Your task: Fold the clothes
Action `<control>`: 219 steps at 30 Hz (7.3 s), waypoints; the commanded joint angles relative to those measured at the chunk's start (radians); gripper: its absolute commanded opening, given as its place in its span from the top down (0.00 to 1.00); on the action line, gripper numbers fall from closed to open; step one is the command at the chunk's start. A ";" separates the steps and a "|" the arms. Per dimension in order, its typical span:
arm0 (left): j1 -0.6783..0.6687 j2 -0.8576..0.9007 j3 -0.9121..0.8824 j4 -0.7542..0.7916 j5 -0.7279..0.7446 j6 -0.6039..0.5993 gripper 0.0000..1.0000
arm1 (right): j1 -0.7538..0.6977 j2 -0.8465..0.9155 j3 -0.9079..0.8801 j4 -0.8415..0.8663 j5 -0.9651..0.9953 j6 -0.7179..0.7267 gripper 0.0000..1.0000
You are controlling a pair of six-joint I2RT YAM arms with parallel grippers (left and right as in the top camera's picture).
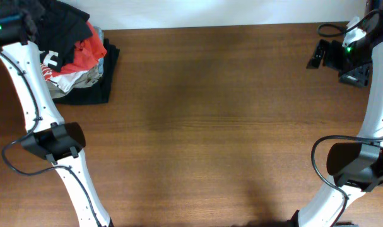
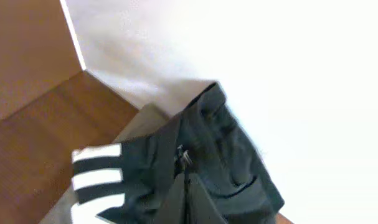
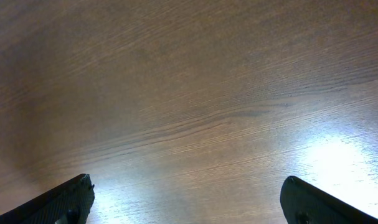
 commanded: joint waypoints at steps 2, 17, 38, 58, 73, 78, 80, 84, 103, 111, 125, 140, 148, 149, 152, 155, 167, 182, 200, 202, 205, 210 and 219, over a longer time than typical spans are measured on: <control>0.007 0.105 -0.018 0.077 -0.005 0.006 0.99 | 0.000 -0.019 0.010 0.000 0.009 0.000 0.01; -0.082 0.340 -0.007 0.291 0.167 0.056 1.00 | 0.000 -0.019 0.010 0.000 0.009 0.000 0.02; -0.027 0.169 -0.014 0.152 -0.080 0.161 0.87 | 0.000 -0.019 0.010 0.000 0.009 0.000 0.01; 0.022 0.267 -0.079 0.108 -0.128 0.157 0.86 | 0.000 -0.019 0.010 0.000 0.009 0.000 0.02; -0.114 -0.133 0.100 -0.149 0.212 0.157 0.07 | 0.000 -0.019 0.010 0.000 0.009 0.000 0.01; -0.160 -0.267 0.100 -0.297 0.387 0.157 0.01 | 0.000 -0.019 0.010 0.000 0.009 0.000 0.01; -0.174 -0.322 0.100 -0.363 0.467 0.157 0.01 | -0.001 -0.020 0.010 0.006 0.009 0.000 0.01; -0.188 -0.393 0.100 -0.451 0.532 0.157 0.01 | -0.004 -0.019 0.010 0.002 0.020 0.000 0.01; -0.188 -0.439 0.096 -0.711 0.531 0.158 0.01 | 0.029 -0.115 0.011 -0.040 -0.276 -0.077 0.01; -0.188 -0.439 0.096 -0.711 0.531 0.158 0.01 | 0.258 -0.485 0.010 -0.042 -0.275 -0.076 0.01; -0.188 -0.439 0.096 -0.711 0.531 0.158 0.01 | 0.516 -0.720 0.010 -0.041 -0.151 -0.077 0.01; -0.188 -0.439 0.096 -0.711 0.531 0.158 0.01 | 0.515 -0.850 -0.352 0.066 0.105 -0.080 0.01; -0.188 -0.439 0.096 -0.711 0.531 0.158 0.01 | 0.477 -1.252 -1.057 0.594 0.108 -0.121 0.01; -0.188 -0.439 0.096 -0.711 0.531 0.158 0.01 | 0.456 -1.305 -1.149 0.657 0.101 -0.121 0.01; -0.188 -0.439 0.096 -0.711 0.531 0.158 0.01 | 0.389 -1.472 -1.454 0.870 0.074 -0.121 0.01; -0.188 -0.439 0.096 -0.711 0.531 0.158 0.01 | 0.323 -1.628 -1.730 1.077 0.014 -0.121 0.01; -0.188 -0.439 0.096 -0.711 0.531 0.158 0.01 | 0.219 -1.947 -2.224 1.530 -0.080 -0.213 0.01; -0.188 -0.439 0.096 -0.711 0.531 0.158 0.01 | 0.219 -2.020 -2.333 1.594 0.132 -0.101 0.01; -0.188 -0.439 0.096 -0.711 0.531 0.158 0.01 | 0.219 -2.020 -2.333 1.582 0.140 -0.101 0.01; -0.188 -0.439 0.096 -0.711 0.531 0.158 0.01 | 0.219 -2.020 -2.333 1.582 0.140 -0.101 0.01; -0.188 -0.439 0.096 -0.711 0.531 0.158 0.01 | 0.219 -2.020 -2.333 1.582 0.140 -0.101 0.01; -0.188 -0.439 0.096 -0.711 0.531 0.158 0.01 | 0.219 -2.020 -2.333 1.582 0.140 -0.101 0.01; -0.224 -0.460 0.065 -0.711 0.504 0.179 0.01 | 0.219 -2.020 -2.333 1.582 0.140 -0.101 0.01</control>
